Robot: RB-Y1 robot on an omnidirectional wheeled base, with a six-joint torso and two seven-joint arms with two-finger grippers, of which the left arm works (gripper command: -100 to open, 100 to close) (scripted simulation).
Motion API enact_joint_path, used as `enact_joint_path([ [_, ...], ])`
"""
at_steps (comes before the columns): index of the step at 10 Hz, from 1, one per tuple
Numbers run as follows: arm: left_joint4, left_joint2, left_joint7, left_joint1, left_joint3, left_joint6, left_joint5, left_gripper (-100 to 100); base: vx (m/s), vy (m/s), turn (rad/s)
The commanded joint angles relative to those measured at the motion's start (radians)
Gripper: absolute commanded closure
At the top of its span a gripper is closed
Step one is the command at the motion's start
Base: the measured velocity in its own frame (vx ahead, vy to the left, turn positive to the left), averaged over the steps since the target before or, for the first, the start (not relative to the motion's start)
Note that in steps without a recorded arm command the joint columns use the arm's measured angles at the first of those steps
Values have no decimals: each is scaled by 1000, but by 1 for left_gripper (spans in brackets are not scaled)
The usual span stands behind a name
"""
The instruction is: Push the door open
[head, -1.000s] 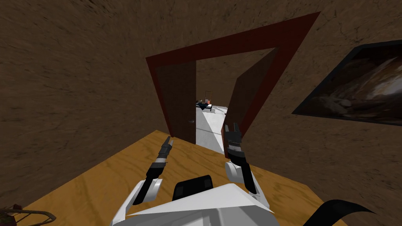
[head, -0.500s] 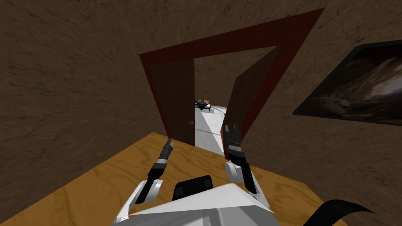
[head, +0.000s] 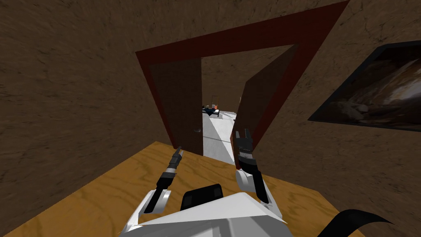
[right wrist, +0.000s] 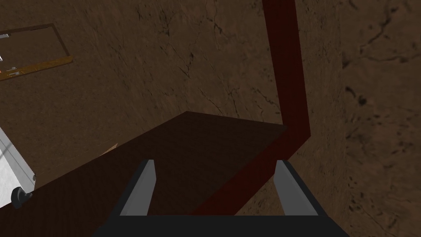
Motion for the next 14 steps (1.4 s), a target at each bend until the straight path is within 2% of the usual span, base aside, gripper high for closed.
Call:
enact_joint_path([
  [1,28,2,7,-6,-1,-9,-5,-100,127,-1,-47],
  [6,120,4,21,-33,-2,-38,-19,-100,93,15,-53],
  [10,220,5,37,-62,-2,-70,-35,-100,131,15,-71],
  [14,292,5,49,-83,-3,-93,-46,-100,137,24,-55],
])
